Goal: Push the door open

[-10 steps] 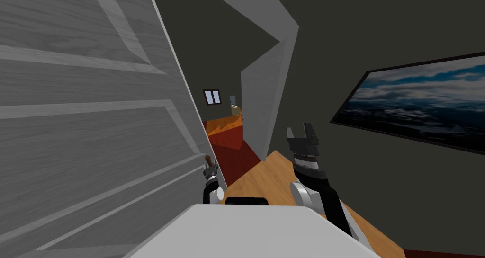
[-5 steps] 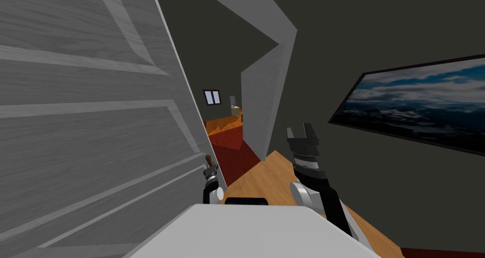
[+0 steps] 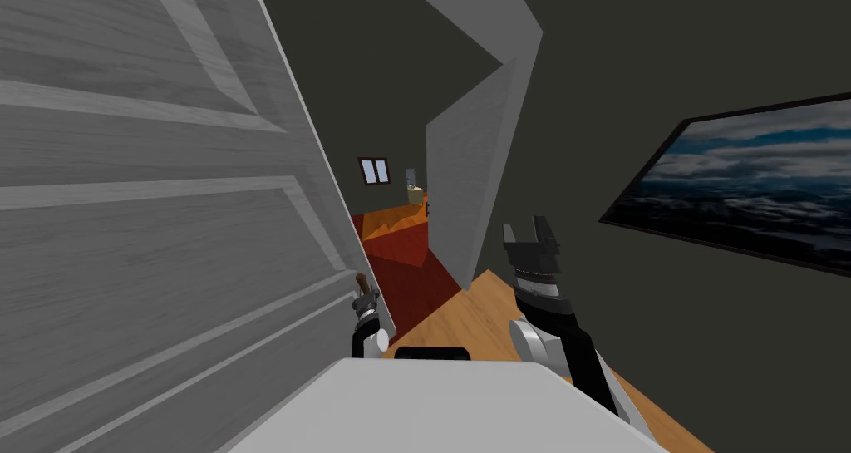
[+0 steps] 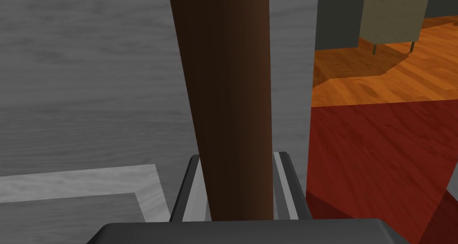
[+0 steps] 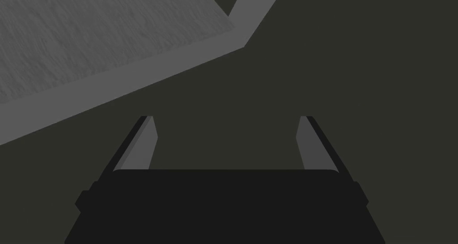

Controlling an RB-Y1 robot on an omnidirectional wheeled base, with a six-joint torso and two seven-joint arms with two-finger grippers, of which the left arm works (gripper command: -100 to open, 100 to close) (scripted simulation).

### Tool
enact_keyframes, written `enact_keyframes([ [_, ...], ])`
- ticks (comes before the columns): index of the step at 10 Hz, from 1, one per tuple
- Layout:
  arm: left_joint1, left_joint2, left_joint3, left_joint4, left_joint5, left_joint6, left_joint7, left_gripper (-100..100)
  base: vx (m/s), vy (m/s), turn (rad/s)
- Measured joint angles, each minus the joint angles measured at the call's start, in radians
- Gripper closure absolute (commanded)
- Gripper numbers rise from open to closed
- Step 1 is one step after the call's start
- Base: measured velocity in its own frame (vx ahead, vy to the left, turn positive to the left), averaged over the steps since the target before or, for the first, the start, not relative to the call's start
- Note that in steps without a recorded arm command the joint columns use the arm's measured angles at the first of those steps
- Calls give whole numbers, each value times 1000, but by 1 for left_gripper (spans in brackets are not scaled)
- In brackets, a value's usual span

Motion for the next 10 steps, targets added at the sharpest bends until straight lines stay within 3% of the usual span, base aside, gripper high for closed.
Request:
enact_keyframes([
  [3,6,7,16,1,15,-1,-1,100,208,20,80],
  [8,13,41,55,-3,50,6,14,100,208,19,93],
  [10,36,42,76,-48,70,29,-2,100,158,37,56],
])
